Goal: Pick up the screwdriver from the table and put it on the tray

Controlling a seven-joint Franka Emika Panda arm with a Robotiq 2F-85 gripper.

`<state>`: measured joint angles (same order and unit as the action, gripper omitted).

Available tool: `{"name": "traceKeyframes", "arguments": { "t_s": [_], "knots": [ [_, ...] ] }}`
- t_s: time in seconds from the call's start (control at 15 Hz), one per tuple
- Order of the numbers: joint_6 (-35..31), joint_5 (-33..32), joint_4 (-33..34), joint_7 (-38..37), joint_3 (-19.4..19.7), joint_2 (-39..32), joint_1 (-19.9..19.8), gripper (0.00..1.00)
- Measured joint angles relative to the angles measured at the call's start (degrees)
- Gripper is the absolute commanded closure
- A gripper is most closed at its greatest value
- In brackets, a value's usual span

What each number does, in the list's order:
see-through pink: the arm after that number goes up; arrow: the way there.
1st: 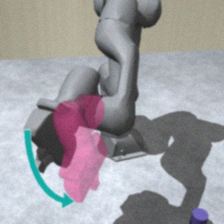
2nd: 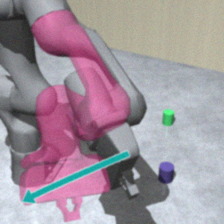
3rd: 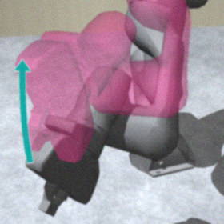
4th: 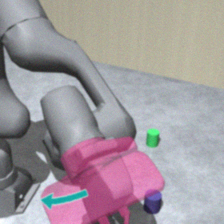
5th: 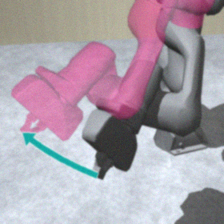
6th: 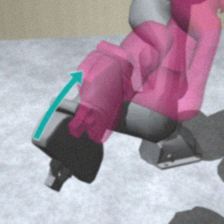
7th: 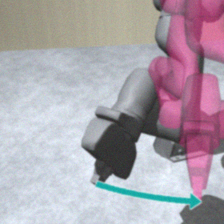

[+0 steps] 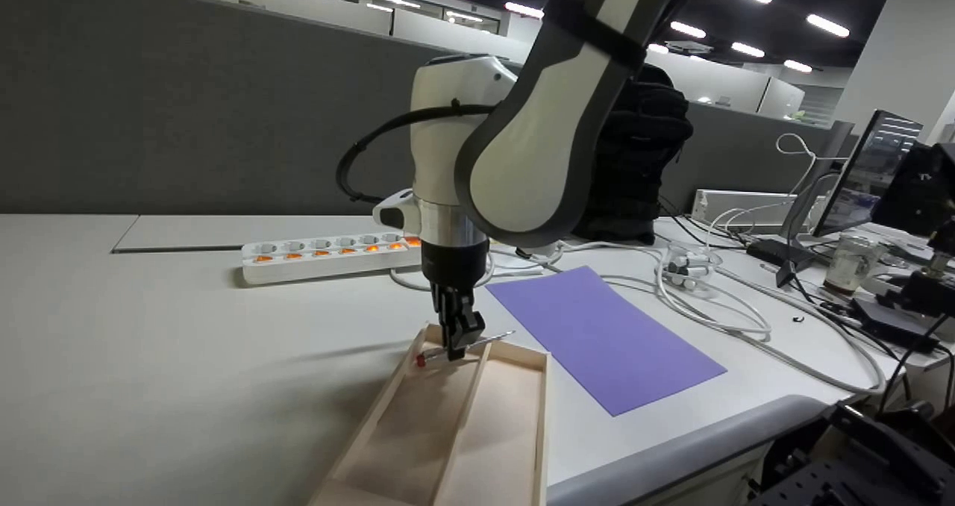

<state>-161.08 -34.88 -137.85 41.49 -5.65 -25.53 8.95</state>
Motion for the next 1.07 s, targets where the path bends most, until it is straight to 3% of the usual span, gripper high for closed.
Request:
{"name": "traceKeyframes", "arguments": {
  "t_s": [0.2,0.27,0.4,0.87,1.07],
  "knots": [
    [0.2,-0.2,1.0,0.0,0.0,-0.5,0.0,0.95],
    [0.2,-0.3,1.3,0.0,0.0,-0.6,0.1,0.56],
    [0.2,-0.6,1.7,0.0,0.0,-0.8,0.2,0.50],
    [0.3,-0.7,2.2,0.1,-0.2,-0.8,0.2,0.02],
    [1.6,-1.0,2.2,0.1,-0.1,1.0,0.3,0.00]
  ]
}}
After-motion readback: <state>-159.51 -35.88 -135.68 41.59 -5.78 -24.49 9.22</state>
